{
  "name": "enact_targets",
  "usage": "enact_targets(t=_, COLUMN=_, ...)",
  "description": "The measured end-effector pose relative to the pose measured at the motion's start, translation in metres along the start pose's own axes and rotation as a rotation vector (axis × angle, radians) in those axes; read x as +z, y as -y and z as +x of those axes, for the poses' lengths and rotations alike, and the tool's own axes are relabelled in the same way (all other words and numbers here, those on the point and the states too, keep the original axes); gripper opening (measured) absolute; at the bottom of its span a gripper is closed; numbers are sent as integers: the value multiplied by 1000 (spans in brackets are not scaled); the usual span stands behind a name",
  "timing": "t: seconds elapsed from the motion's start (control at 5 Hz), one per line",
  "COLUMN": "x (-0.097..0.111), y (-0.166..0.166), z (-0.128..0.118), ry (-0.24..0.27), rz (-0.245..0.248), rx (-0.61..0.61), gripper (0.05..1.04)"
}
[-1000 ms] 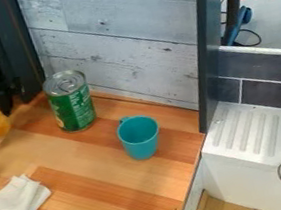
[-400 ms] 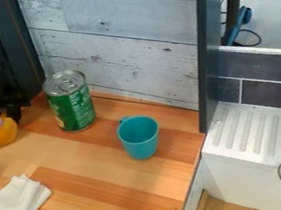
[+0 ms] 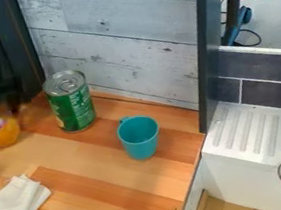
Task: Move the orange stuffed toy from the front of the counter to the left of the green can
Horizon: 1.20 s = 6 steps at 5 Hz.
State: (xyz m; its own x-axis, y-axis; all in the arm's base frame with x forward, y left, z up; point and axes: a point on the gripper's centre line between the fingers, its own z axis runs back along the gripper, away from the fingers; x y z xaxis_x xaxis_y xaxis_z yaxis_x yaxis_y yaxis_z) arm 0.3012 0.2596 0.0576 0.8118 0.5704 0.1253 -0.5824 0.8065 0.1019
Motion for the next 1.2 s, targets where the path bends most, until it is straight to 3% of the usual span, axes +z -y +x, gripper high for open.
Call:
enact_targets(t=0.2, x=16, y=0, z=-3, ry=29, rz=-18, rx=3, gripper=1008)
enact_targets(t=0.4, x=40, y=1, z=-12, ry=23, rz=-35, rx=-76, gripper=1007)
enact_targets(t=0.6, x=62, y=25, z=-37, ry=-16, rz=-70, rx=-238, gripper=1007)
enact_targets(t=0.8, x=72, y=75, z=-58, ry=-114, rz=-52, rx=-462, gripper=1007)
enact_targets(t=1.0, x=79, y=119, z=-85, ry=-207, rz=-73, rx=-586, gripper=1007)
enact_targets(t=1.2, x=88, y=151, z=-107, ry=-199, rz=-174, rx=-696, gripper=1007)
